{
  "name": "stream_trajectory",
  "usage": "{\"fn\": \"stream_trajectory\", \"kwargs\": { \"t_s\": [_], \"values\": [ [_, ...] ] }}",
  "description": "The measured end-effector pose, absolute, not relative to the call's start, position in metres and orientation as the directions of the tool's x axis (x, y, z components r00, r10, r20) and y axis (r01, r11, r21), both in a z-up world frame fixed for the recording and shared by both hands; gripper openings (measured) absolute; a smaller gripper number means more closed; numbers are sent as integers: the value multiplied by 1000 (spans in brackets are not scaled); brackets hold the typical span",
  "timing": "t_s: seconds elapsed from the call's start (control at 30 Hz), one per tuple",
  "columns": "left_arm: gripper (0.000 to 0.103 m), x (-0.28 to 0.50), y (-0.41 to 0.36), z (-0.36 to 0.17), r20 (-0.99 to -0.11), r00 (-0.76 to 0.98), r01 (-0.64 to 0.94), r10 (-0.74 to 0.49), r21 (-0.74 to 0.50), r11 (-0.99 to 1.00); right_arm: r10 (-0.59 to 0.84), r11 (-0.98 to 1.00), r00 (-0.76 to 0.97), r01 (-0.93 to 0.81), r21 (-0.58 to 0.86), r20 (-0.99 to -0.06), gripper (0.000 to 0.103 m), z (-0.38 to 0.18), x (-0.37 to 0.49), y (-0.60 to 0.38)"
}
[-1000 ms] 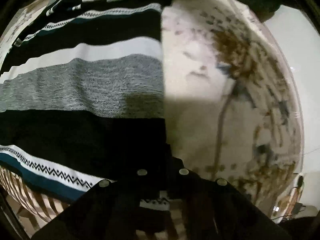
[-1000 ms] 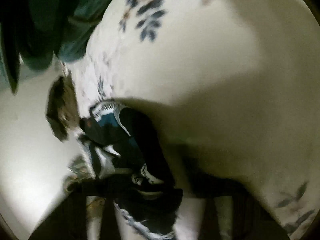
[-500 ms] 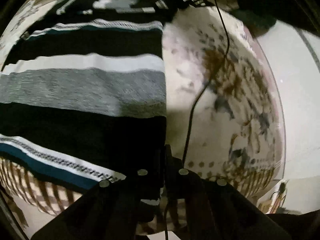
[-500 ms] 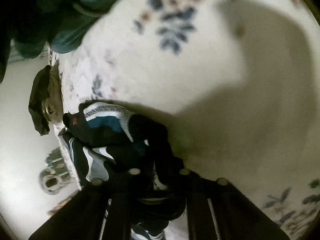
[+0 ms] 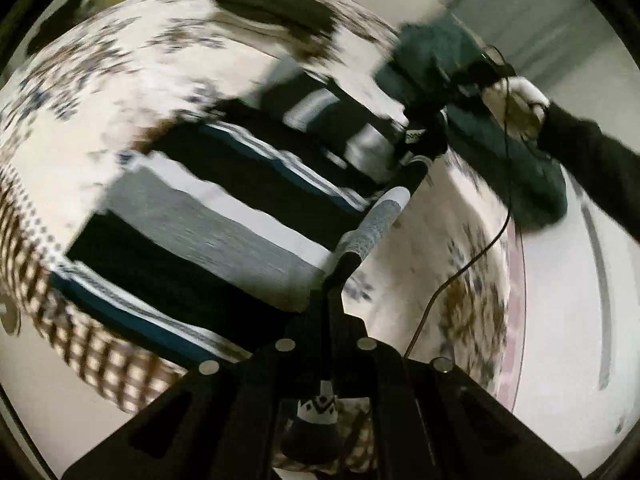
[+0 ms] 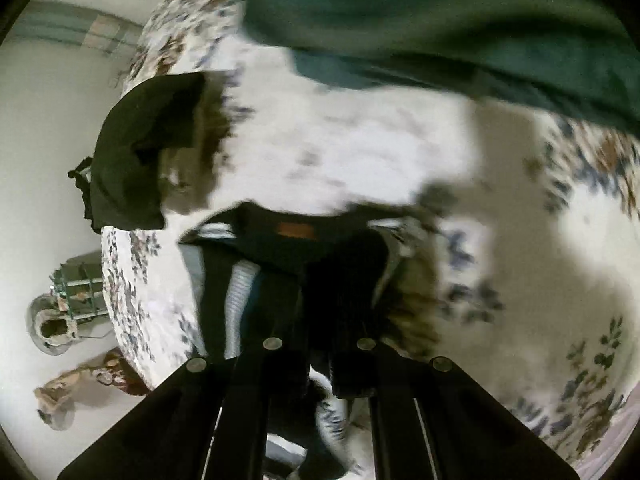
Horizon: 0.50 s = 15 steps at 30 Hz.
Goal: Fold small clothes
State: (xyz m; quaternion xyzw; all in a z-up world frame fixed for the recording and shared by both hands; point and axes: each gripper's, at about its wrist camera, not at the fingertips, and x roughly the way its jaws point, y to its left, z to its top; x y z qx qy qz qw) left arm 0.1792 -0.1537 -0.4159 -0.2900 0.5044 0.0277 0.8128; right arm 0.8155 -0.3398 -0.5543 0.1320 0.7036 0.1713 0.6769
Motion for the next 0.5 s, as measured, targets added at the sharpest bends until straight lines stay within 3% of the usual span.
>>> {"fn": "stream_trajectory", "kwargs": {
  "t_s": [0.2,0.37,0.5],
  "values": [
    [0,162,-57,-441,-824,508,-430,-251,-495,755,355,933,-17,-64,355,-935,7,-552,829,-196],
    [0,151,19,-480,-834,500,-499,-232,-497,710,217,971,-31,-94,219,-976,7,-597,834,-90],
    [0,152,55,-518,-810,484,-476,-332,-562,677,119,983,-81,-128,128,-990,8,-634,832,-52]
  ]
}}
